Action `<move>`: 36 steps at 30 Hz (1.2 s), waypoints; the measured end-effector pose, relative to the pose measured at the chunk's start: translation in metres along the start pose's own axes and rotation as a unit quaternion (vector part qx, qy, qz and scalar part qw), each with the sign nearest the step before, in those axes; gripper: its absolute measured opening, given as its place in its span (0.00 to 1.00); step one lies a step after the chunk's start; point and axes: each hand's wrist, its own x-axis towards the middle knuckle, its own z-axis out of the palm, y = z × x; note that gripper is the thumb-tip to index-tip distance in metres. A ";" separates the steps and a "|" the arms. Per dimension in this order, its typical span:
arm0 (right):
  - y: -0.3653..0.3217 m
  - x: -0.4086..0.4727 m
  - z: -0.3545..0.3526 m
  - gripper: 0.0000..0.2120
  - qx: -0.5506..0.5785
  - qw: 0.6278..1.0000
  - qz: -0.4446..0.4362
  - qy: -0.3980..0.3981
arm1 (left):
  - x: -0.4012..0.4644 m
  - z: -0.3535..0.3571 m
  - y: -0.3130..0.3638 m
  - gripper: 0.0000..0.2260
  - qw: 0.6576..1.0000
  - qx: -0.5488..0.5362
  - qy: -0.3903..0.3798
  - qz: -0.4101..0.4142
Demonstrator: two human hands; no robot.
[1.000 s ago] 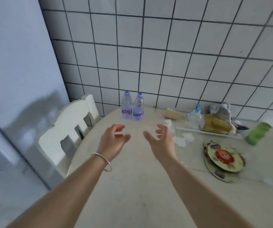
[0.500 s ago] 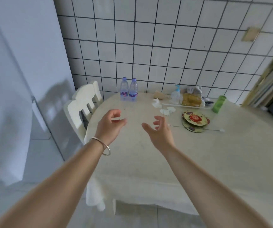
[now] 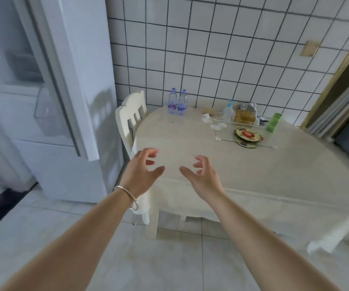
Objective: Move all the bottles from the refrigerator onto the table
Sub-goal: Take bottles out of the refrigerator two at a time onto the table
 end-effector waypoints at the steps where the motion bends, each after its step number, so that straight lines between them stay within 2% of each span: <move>1: -0.005 -0.010 0.007 0.31 -0.003 1.000 -0.008 -0.014 | -0.012 -0.010 -0.001 0.20 1.000 -0.011 0.026 -0.013; 3: -0.017 -0.028 0.023 0.31 -0.008 0.999 -0.025 -0.037 | -0.033 -0.034 -0.001 0.20 0.997 -0.026 0.068 -0.034; 11: -0.086 -0.091 0.112 0.30 -0.013 0.983 -0.089 -0.157 | -0.105 -0.154 -0.039 0.17 0.987 0.006 0.144 -0.067; 14: -0.120 -0.101 0.159 0.31 -0.029 0.976 -0.116 -0.183 | -0.115 -0.203 -0.064 0.20 0.985 0.045 0.154 -0.065; 18: -0.175 -0.107 0.232 0.32 -0.023 0.969 -0.131 -0.206 | -0.111 -0.275 -0.101 0.21 0.982 0.043 0.173 -0.065; 22: -0.235 -0.102 0.302 0.32 -0.014 0.971 -0.148 -0.188 | -0.085 -0.350 -0.134 0.20 0.982 0.031 0.180 -0.048; 28: -0.304 -0.077 0.383 0.28 -0.005 0.973 -0.148 -0.175 | -0.034 -0.441 -0.168 0.17 0.979 0.000 0.194 -0.058; 36: -0.360 0.016 0.453 0.25 0.059 0.983 -0.115 -0.130 | 0.058 -0.497 -0.232 0.17 0.981 -0.035 0.182 -0.057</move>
